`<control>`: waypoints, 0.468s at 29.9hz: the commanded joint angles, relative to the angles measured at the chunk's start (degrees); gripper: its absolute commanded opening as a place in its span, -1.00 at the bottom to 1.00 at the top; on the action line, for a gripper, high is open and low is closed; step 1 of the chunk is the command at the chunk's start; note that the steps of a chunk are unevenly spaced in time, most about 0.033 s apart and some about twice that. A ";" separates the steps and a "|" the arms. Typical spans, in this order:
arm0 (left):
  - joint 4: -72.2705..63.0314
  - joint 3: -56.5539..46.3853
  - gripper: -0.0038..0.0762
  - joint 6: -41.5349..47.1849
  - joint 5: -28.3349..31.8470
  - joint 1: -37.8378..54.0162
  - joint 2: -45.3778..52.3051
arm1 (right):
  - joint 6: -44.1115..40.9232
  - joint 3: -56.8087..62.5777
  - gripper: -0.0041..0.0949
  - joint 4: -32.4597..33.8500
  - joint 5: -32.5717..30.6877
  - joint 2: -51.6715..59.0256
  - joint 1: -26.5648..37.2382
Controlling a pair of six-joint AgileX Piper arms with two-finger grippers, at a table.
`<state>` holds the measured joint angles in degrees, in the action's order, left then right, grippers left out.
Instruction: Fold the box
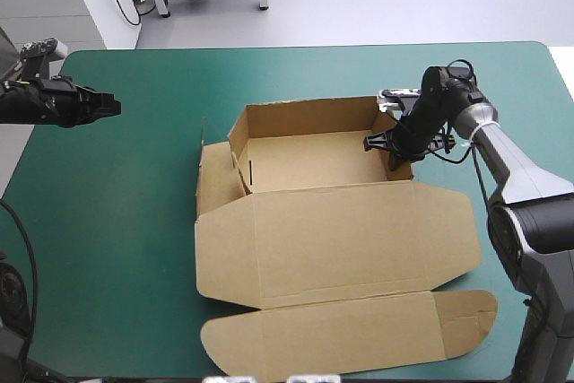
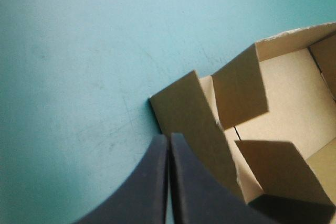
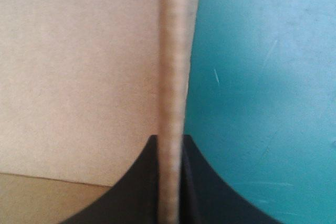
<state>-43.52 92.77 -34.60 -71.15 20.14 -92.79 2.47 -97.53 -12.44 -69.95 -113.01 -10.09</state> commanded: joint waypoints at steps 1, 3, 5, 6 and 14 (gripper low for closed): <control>-2.66 1.31 -0.92 0.10 -2.66 0.01 2.29 | 1.79 -2.08 -0.95 0.27 -1.42 5.06 -0.02; -1.05 1.31 -0.92 0.10 -2.66 0.01 2.29 | 2.99 -2.68 -0.95 0.94 -1.42 6.85 -0.02; 0.29 1.31 -0.92 0.10 -2.66 0.01 2.29 | 5.75 -3.43 -0.95 1.89 -1.42 9.32 0.10; 0.82 1.31 -0.92 0.10 -2.66 0.01 2.14 | 6.88 -3.69 -0.95 2.64 -1.42 10.74 0.10; 1.54 1.31 -0.92 0.10 -0.07 0.01 -0.88 | 7.51 -4.01 -0.95 7.01 -1.42 21.32 2.09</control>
<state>-39.02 92.77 -34.60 -71.15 20.25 -94.66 9.62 -99.59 -4.48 -70.97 -97.72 -9.70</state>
